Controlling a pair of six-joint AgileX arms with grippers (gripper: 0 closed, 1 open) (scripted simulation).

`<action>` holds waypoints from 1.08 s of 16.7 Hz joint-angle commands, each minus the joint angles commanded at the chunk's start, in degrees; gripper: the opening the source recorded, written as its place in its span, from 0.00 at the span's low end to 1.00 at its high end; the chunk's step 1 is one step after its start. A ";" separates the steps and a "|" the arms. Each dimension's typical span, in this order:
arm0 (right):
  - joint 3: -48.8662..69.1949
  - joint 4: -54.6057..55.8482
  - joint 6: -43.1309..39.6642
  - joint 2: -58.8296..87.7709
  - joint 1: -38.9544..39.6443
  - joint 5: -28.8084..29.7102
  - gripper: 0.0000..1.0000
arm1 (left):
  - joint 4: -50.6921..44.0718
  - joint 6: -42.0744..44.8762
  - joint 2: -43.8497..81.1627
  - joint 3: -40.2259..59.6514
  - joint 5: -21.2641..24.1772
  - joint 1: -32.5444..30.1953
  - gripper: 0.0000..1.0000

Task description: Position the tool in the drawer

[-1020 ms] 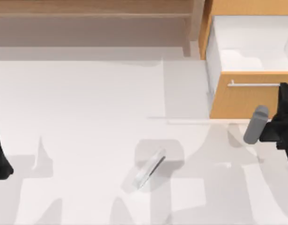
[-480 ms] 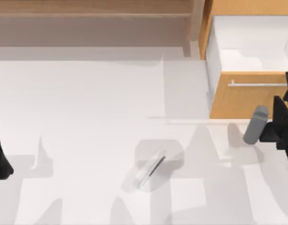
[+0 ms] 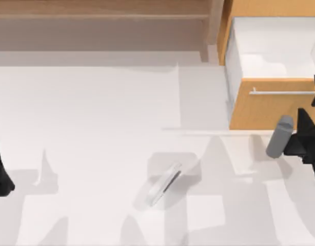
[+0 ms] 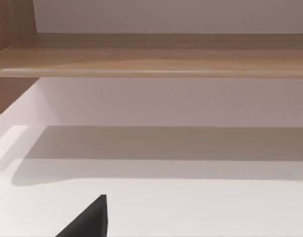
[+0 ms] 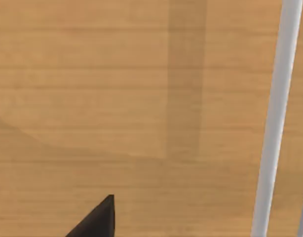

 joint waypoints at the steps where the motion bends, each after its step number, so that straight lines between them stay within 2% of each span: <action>1: -0.18 0.18 0.00 -0.04 0.12 0.04 1.00 | 0.00 0.00 0.00 0.00 0.00 0.00 1.00; 6: -4.17 3.64 0.04 -0.48 1.81 1.80 1.00 | 0.00 0.00 0.00 0.00 0.00 0.00 1.00; 12: -3.39 1.67 1.56 1.43 2.87 1.01 1.00 | 0.00 0.00 0.00 0.00 0.00 0.00 1.00; 15: 0.28 -3.42 8.38 -1.30 7.24 -1.75 1.00 | 0.00 0.00 0.00 0.00 0.00 0.00 1.00; 18: 6.67 -12.98 19.89 -4.04 12.55 -5.31 1.00 | 0.00 0.00 0.00 0.00 0.00 0.00 1.00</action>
